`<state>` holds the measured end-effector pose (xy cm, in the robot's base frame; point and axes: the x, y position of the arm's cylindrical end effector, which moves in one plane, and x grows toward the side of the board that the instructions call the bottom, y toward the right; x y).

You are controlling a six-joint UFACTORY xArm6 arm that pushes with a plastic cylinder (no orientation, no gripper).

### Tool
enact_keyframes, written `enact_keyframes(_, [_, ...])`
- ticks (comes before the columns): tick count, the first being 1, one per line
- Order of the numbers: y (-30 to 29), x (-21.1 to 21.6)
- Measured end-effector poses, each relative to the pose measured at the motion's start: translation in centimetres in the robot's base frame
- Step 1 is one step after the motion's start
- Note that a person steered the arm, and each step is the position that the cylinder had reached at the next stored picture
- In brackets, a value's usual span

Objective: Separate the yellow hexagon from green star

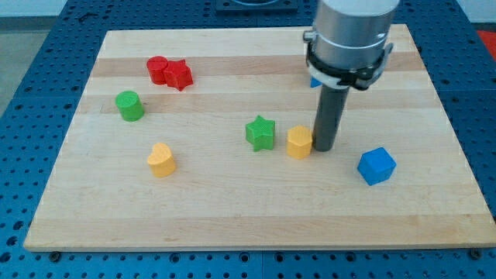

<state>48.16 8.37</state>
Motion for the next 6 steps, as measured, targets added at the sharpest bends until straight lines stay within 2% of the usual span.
enact_keyframes(1, [-3.3, 0.6])
enact_keyframes(3, [-1.8, -1.5])
enact_keyframes(4, [-3.1, -1.7])
enact_keyframes(6, [-11.2, 2.2])
